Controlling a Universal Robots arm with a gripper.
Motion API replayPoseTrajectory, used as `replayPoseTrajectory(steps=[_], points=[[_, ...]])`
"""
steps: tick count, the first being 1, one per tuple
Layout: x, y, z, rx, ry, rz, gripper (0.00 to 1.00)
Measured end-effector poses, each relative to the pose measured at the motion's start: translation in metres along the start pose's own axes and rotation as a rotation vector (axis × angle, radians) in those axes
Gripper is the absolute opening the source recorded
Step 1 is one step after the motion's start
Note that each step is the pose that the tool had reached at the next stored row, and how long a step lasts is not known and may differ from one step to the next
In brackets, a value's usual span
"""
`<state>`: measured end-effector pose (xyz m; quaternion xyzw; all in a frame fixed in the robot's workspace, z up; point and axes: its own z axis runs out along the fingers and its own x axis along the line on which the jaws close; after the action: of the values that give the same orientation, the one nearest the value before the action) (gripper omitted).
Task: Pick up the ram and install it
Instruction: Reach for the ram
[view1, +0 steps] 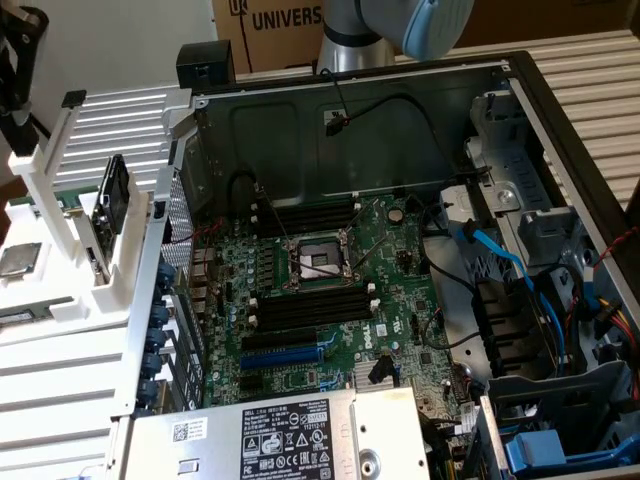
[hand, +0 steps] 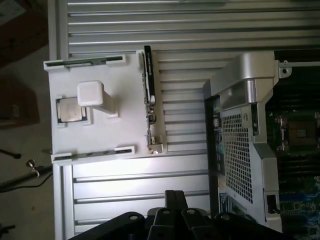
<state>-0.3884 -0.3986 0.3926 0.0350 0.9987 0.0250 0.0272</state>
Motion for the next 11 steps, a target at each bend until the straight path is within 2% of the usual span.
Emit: replayPoseTrajectory(steps=[1,4,7,8,11], points=[[0.012,-0.0008,-0.0006,-0.0001,-0.0001,0.000,0.10],[0.023,-0.0016,-0.0013,-0.0004,0.0000,0.000,0.10],[0.030,-0.0021,-0.0016,-0.0007,0.0000,0.000,0.10],[0.037,-0.0026,-0.0019,-0.0007,0.0001,0.000,0.10],[0.046,-0.0032,-0.0015,-0.0010,0.0000,0.000,0.10]])
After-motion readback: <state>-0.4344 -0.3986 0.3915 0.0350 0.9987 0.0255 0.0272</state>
